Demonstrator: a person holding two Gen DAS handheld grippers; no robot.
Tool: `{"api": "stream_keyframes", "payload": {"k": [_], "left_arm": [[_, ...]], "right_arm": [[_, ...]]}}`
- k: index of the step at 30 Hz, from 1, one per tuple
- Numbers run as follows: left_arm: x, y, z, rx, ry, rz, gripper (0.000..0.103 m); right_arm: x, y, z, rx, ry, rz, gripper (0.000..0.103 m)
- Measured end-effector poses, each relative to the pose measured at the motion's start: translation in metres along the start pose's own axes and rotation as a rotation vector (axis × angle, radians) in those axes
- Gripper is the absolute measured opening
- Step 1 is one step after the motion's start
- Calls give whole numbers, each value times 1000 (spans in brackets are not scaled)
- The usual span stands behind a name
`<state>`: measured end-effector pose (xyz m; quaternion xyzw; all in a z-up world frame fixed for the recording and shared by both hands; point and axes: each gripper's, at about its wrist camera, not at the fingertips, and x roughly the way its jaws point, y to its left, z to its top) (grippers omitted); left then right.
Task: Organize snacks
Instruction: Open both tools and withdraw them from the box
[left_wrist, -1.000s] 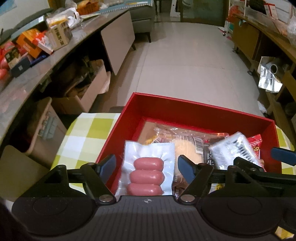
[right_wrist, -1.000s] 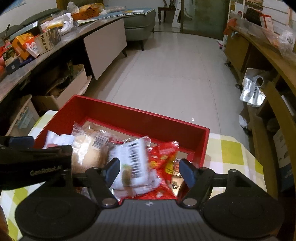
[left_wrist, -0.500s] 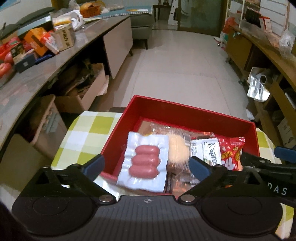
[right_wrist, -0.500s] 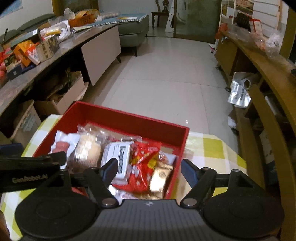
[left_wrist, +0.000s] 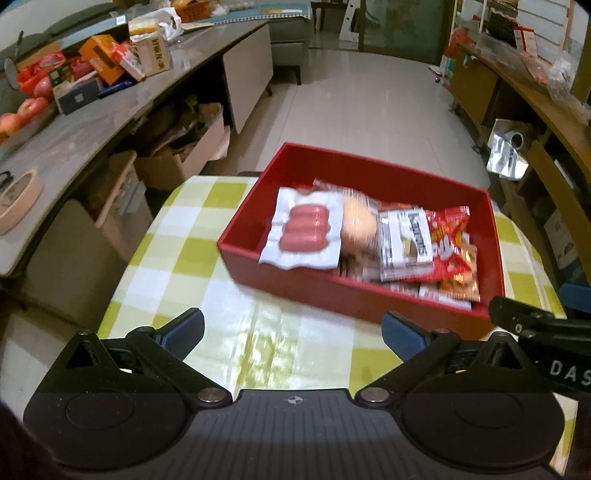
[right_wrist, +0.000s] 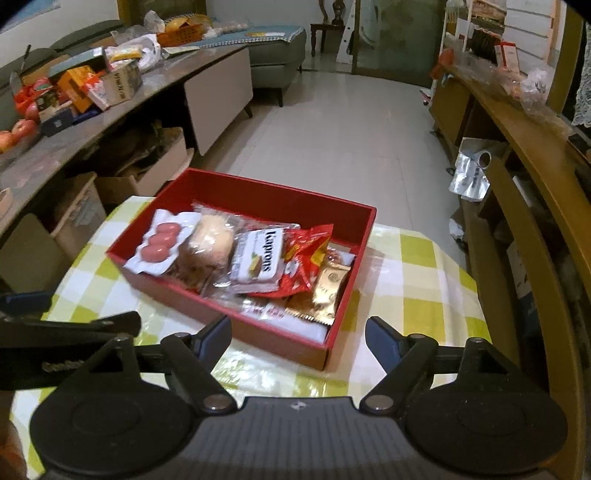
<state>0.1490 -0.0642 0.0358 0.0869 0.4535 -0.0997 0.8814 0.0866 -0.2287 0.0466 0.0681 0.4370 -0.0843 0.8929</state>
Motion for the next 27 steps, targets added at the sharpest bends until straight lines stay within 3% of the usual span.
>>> {"api": "stream_keyframes", "payload": {"k": [13, 27], "left_arm": [[-34, 7, -34, 22, -53, 7, 103], [-48, 9, -47, 38, -84, 27, 103]], "right_arm": [[-39, 15, -34, -24, -23, 8, 87], [-49, 15, -42, -29, -27, 16, 88]]}}
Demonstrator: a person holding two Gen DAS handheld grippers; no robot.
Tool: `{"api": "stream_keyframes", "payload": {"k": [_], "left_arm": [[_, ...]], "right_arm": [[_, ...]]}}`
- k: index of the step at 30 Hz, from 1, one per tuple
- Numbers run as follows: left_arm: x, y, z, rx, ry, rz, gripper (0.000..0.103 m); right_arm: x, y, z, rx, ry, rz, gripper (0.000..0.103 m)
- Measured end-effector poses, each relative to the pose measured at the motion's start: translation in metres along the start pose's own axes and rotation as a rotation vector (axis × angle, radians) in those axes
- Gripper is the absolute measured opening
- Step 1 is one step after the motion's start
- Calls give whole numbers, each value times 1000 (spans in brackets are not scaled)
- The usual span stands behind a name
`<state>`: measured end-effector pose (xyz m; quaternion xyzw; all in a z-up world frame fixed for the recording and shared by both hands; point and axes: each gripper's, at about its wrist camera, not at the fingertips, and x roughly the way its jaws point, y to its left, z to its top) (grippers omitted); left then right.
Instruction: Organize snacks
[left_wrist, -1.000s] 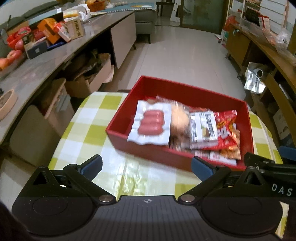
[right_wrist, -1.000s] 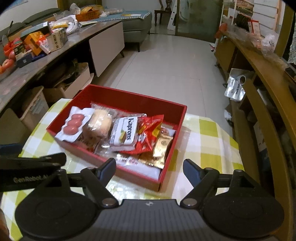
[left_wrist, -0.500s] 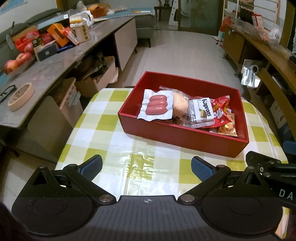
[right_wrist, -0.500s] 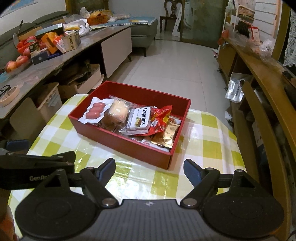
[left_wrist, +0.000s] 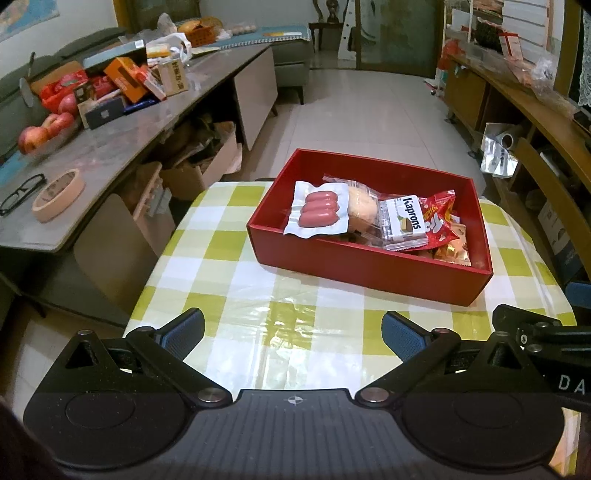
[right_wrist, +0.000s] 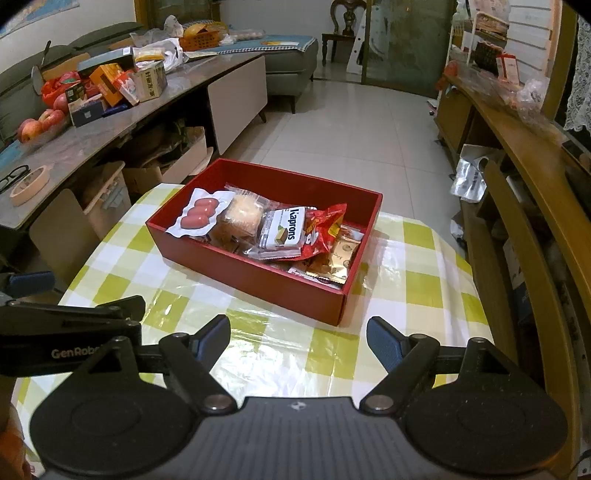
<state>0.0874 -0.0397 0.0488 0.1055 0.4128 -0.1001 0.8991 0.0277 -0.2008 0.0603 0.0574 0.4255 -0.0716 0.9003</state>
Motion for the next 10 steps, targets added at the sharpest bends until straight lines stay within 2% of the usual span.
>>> {"api": "stream_keyframes", "payload": {"k": [10], "left_arm": [[-6, -1, -2, 4, -13, 12, 103]], "right_arm": [[-1, -2, 0, 2, -1, 0, 88]]}}
